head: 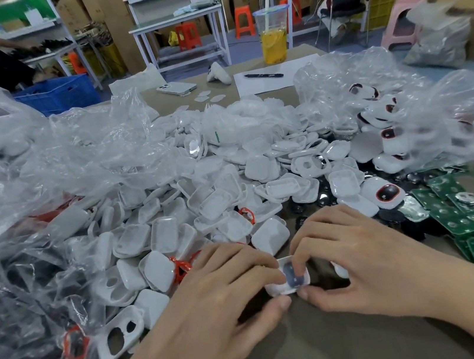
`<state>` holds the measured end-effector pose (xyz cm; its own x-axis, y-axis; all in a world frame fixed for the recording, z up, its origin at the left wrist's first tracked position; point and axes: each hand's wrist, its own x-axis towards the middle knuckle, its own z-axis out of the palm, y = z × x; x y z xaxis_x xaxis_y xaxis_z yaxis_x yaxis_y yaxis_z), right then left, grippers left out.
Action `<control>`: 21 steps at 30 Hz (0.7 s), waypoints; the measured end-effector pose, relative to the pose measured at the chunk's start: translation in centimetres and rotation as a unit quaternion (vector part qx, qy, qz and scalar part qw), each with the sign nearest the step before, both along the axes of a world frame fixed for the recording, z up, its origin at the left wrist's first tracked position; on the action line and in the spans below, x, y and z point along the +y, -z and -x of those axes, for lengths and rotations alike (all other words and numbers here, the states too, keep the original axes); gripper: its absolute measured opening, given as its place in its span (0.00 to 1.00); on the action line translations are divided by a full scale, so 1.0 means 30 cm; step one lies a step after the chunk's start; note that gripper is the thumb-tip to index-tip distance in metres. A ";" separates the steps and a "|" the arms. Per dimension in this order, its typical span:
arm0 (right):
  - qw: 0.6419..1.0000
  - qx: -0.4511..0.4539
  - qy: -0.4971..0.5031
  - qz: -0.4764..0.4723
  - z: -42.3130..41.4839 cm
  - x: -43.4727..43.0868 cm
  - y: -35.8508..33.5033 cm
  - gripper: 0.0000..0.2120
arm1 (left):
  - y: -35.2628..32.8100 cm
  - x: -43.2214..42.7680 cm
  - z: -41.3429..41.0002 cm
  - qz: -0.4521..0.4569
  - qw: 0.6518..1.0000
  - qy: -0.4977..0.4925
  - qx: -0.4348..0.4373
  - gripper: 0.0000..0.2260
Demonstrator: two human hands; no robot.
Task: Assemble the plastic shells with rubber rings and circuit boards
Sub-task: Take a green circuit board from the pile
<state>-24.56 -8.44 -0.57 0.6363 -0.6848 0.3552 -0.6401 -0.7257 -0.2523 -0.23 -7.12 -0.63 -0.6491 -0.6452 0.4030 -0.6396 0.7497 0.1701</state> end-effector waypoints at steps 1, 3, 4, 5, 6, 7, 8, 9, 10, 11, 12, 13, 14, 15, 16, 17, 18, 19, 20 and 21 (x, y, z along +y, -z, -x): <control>1.000 0.003 0.001 -0.002 0.000 -0.001 0.000 0.06 | 0.000 0.000 -0.003 0.004 1.000 -0.009 0.018 0.07; 1.000 0.011 0.004 -0.011 0.003 0.000 0.002 0.08 | 0.002 0.001 -0.012 0.014 0.998 -0.035 0.054 0.09; 1.000 0.010 0.007 -0.022 0.006 0.001 0.002 0.10 | 0.002 0.000 -0.016 0.017 0.996 -0.051 0.065 0.09; 0.999 0.002 0.011 -0.034 0.009 0.001 0.001 0.12 | 0.002 -0.003 -0.019 0.016 0.995 -0.067 0.067 0.10; 0.999 -0.012 0.017 -0.043 0.012 0.000 0.000 0.13 | 0.002 -0.008 -0.021 0.014 0.995 -0.080 0.064 0.11; 0.998 -0.030 0.027 -0.046 0.016 -0.003 -0.001 0.12 | 0.002 -0.014 -0.023 0.010 0.994 -0.091 0.058 0.11; 0.997 -0.048 0.042 -0.044 0.020 -0.008 -0.001 0.10 | 0.004 -0.020 -0.024 0.005 0.994 -0.099 0.051 0.11; 0.996 -0.062 0.061 -0.034 0.025 -0.016 -0.003 0.08 | 0.004 -0.025 -0.026 0.003 0.993 -0.105 0.043 0.11; 0.994 -0.074 0.082 -0.018 0.031 -0.024 -0.002 0.07 | 0.008 -0.032 -0.027 0.004 0.993 -0.109 0.033 0.11; 0.991 -0.086 0.106 0.001 0.037 -0.035 0.000 0.06 | 0.012 -0.042 -0.029 0.007 0.993 -0.113 0.021 0.12; 0.986 -0.097 0.131 0.018 0.043 -0.043 0.001 0.05 | 0.012 -0.052 -0.030 0.013 0.993 -0.117 0.009 0.12; 0.982 -0.106 0.156 0.026 0.049 -0.050 0.002 0.04 | 0.011 -0.066 -0.033 0.020 0.992 -0.124 -0.002 0.13; 0.977 -0.112 0.179 0.030 0.055 -0.056 0.001 0.04 | 0.008 -0.083 -0.035 0.028 0.991 -0.131 -0.010 0.13; 0.972 -0.117 0.199 0.035 0.060 -0.060 0.000 0.05 | 0.003 -0.101 -0.037 0.037 0.990 -0.139 -0.015 0.14; 0.968 -0.123 0.216 0.042 0.064 -0.063 0.000 0.07 | -0.001 -0.119 -0.039 0.043 0.988 -0.148 -0.017 0.13; 0.963 -0.129 0.231 0.050 0.068 -0.066 -0.001 0.08 | -0.004 -0.135 -0.042 0.044 0.987 -0.157 -0.017 0.12; 0.960 -0.130 0.244 0.053 0.069 -0.067 -0.002 0.09 | -0.005 -0.148 -0.045 0.040 0.985 -0.165 -0.013 0.11; 0.957 -0.128 0.255 0.049 0.070 -0.066 -0.002 0.09 | -0.003 -0.156 -0.047 0.035 0.985 -0.171 -0.007 0.10; 0.956 -0.122 0.263 0.041 0.071 -0.065 -0.002 0.08 | 0.001 -0.159 -0.050 0.029 0.984 -0.175 0.000 0.11; 0.955 -0.114 0.270 0.032 0.072 -0.064 0.000 0.08 | 0.004 -0.158 -0.051 0.024 0.984 -0.178 0.006 0.12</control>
<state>-26.72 -10.38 -0.56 0.0970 -0.8638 0.4945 -0.8597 -0.3230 -0.3956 1.30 -11.87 -0.75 -0.3805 -0.8113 0.4438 -0.8613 0.4857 0.1492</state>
